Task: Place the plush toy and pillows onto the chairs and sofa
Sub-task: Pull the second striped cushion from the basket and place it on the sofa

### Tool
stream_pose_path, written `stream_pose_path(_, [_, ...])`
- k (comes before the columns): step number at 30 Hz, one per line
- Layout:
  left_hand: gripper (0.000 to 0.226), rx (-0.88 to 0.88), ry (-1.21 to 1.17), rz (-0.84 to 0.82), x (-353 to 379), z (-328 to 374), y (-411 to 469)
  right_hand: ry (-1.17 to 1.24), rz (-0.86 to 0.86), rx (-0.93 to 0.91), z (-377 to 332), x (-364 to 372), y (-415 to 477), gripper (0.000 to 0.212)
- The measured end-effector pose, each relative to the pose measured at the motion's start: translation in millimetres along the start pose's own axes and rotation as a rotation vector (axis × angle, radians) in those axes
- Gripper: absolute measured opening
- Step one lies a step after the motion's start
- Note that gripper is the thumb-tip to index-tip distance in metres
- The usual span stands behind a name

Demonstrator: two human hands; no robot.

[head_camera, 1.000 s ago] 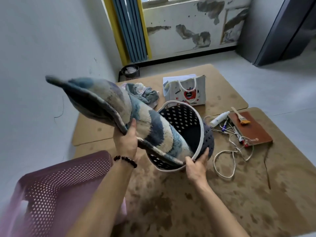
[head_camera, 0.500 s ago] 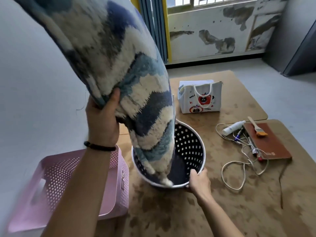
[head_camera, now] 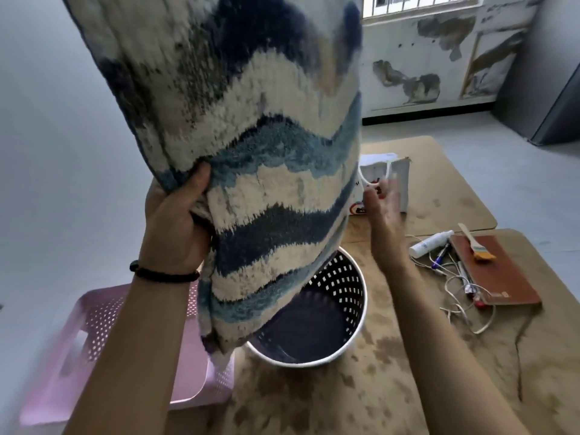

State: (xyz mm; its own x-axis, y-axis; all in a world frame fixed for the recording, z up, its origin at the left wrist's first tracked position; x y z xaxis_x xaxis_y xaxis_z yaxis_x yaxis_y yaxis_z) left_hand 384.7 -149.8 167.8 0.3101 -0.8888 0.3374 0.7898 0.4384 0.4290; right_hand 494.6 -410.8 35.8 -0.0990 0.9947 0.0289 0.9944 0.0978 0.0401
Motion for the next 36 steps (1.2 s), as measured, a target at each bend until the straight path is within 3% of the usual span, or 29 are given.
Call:
stream_pose_path(3, [0.037,0.034,0.016,-0.062,5.5,15.1,-3.2,0.085,-0.215,-0.033,-26.7,8.8,12.7,0.116])
stream_pose_path(6, [0.035,0.085,0.095,-0.149,2.3,30.4,3.2,0.278,-0.238,0.001,-44.0,24.0,-6.0,0.098])
stream_pose_path(8, [0.044,0.098,0.167,-0.18,-1.2,37.9,14.9,0.439,-0.085,-0.011,-52.7,19.8,-26.6,0.091])
stream_pose_path(10, [0.07,0.074,0.258,-0.193,-4.2,37.7,20.7,0.535,0.083,-0.073,-67.7,10.9,-52.3,0.08])
stream_pose_path(13, [0.085,-0.072,0.275,-0.236,-7.6,17.2,13.5,0.566,0.319,-0.133,-92.4,-5.2,-95.5,0.059])
stream_pose_path(16, [0.077,-0.092,0.124,-0.512,17.9,-0.2,-25.1,0.45,0.562,-0.165,-103.1,-22.6,-160.0,0.076])
stream_pose_path(19, [0.073,-0.09,-0.022,-0.624,41.6,-5.3,-76.5,0.304,0.757,-0.219,-104.4,-41.1,-241.6,0.094])
stream_pose_path(24, [0.052,-0.26,-0.241,-0.806,104.4,-10.6,-178.3,0.127,1.119,-0.241,-93.7,-69.0,-414.3,0.076])
stream_pose_path(30, [0.034,-0.43,-0.282,-1.145,164.7,27.0,-356.3,-0.001,1.669,-0.255,-73.1,-57.8,-638.2,0.087])
stream_pose_path(36, [0.031,-0.442,-0.297,-1.434,176.9,94.8,-532.2,0.066,1.961,-0.286,-42.0,-38.9,-830.0,0.084])
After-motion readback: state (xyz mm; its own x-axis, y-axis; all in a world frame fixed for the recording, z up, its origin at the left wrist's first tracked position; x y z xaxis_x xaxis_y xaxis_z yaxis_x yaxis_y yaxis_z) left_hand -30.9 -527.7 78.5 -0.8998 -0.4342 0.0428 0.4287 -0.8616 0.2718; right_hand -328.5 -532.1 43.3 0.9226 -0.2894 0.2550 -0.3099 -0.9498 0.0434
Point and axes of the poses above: each hand's wrist, its own y-axis towards the middle knuckle, its own x-axis out of the palm, z = x × y, the point moved 8 cm from there along y, towards the middle knuckle, and after that the axes turned 4 degrees about x, right-handed, at the moved point
